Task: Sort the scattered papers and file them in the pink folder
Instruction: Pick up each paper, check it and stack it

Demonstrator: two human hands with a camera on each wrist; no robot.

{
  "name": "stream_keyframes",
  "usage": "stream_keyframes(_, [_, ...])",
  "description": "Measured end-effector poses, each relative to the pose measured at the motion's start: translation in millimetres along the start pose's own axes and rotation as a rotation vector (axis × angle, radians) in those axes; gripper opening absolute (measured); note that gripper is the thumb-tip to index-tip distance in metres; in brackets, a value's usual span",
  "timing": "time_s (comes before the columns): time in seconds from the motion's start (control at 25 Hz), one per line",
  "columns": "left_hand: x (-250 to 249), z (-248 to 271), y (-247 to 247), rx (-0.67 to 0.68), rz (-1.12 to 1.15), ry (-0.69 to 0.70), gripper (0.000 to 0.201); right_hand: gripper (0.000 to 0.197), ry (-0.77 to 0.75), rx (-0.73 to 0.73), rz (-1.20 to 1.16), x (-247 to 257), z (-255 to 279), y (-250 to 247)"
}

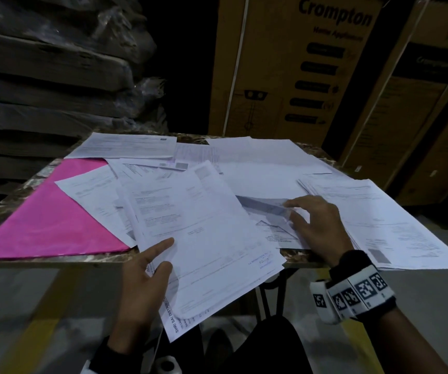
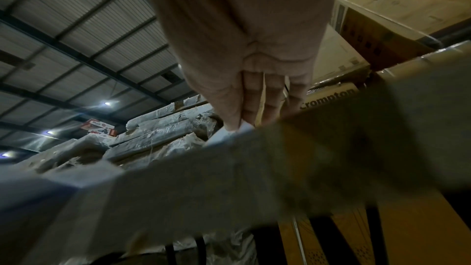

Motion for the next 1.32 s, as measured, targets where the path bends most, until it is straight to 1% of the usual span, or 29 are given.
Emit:
stream_keyframes(0.08, [-3.5, -0.5, 0.8, 0.001, -0.013, 0.017, 0.037, 0.016, -0.106, -0.137, 0.039, 9.6, -3.3, -12.6])
stream_keyframes(0.12, [-5.6, 0.2, 0.7, 0.002, -0.019, 0.036, 0.034, 0.015, -0.134, -0.191, 0.020, 14.7, -3.7, -18.3])
stream_keyframes(0.2, [-7.8, 1.6, -0.6, -0.007, -0.042, 0.079, 0.027, 0.014, -0.107, -0.253, -0.074, 20.6, -3.5, -25.9])
stream_keyframes(0.28, [-5.1, 3.8, -4.3, -0.036, -0.062, 0.097, 0.027, 0.014, -0.054, -0.302, -0.115, 26.6, -0.9, -30.6])
stream_keyframes(0.36, [-2.6, 6.8, -8.7, -0.059, -0.048, 0.092, 0.030, 0.014, -0.069, -0.337, -0.111, 35.5, 3.5, -34.3])
stream_keyframes(0.4, [-1.9, 7.7, -9.7, -0.064, -0.037, 0.087, 0.031, 0.013, -0.108, -0.353, -0.109, 41.6, 6.0, -36.8])
stream_keyframes(0.56, [-5.6, 6.7, -9.2, -0.056, -0.120, 0.127, 0.032, 0.010, -0.310, -0.345, -0.072, 71.8, 12.6, -47.1])
stream_keyframes(0.68, [-8.3, 3.3, -8.6, -0.036, -0.169, 0.151, 0.031, 0.009, -0.429, -0.326, -0.068, 97.1, 17.0, -57.8])
stream_keyframes(0.8, [-8.0, 1.3, -11.5, -0.032, -0.207, 0.159, 0.032, 0.010, -0.531, -0.343, -0.079, 119.7, 22.4, -68.7])
stream_keyframes(0.88, [-7.5, -0.6, -14.0, -0.014, -0.234, 0.171, 0.033, 0.011, -0.569, -0.352, -0.060, 128.2, 23.6, -70.6])
stream_keyframes(1.0, [-12.2, -2.2, -17.2, 0.001, -0.267, 0.197, 0.037, 0.012, -0.580, -0.357, -0.083, 134.9, 23.5, -74.4])
stream_keyframes(1.2, [-25.6, -4.6, -19.6, 0.003, -0.313, 0.253, 0.044, 0.025, -0.659, -0.387, -0.169, 163.6, 32.4, -103.5])
stream_keyframes(1.32, [-27.4, -2.3, -19.6, -0.003, -0.363, 0.288, 0.043, 0.028, -0.680, -0.481, -0.225, 182.0, 38.8, -124.6])
Point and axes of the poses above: each hand's wrist, its own z-axis away from the middle knuckle, its own y-axis out of the palm, x = y × z, the point moved 2 cm from there along -z, towards the middle knuckle, and after that the axes turned 7 degrees about x, right-handed, at the moved point
